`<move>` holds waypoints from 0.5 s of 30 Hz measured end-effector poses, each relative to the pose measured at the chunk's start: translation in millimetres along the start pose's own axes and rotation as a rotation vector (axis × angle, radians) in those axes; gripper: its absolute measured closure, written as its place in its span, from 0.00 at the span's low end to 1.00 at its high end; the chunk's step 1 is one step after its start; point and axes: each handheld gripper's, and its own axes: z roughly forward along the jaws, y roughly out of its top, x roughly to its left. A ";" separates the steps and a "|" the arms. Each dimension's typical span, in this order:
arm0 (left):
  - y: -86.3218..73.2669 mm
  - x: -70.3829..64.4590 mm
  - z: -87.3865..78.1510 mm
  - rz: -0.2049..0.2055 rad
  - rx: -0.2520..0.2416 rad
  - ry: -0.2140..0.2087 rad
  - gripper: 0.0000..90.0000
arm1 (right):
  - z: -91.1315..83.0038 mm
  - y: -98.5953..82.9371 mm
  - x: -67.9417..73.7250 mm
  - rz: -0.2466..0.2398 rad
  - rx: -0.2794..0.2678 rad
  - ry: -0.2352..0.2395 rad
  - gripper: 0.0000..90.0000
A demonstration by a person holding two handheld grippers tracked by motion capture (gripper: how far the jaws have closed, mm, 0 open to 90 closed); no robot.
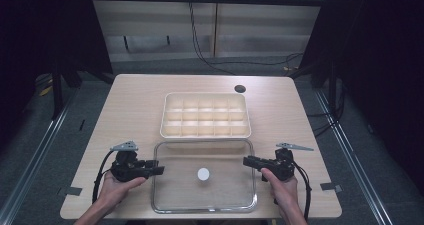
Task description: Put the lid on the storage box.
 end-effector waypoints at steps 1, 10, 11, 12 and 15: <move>0.8 -1.1 -1.3 0.004 -0.006 0.005 0.63 | 0.1 0.3 -0.1 -0.003 -0.002 -0.001 0.76; 5.5 -2.0 -8.9 0.016 -0.031 0.021 0.65 | 4.7 7.0 5.3 -0.038 0.004 -0.020 0.74; 6.0 -2.2 -9.7 0.017 -0.036 0.021 0.66 | 5.3 8.0 5.9 -0.039 0.003 -0.022 0.74; 6.4 -1.5 -11.0 0.018 -0.041 0.017 0.66 | 5.5 8.8 6.1 -0.039 -0.001 -0.020 0.75; 9.1 -1.4 -14.5 0.026 -0.055 0.015 0.68 | 4.8 11.5 9.5 -0.036 -0.017 -0.022 0.75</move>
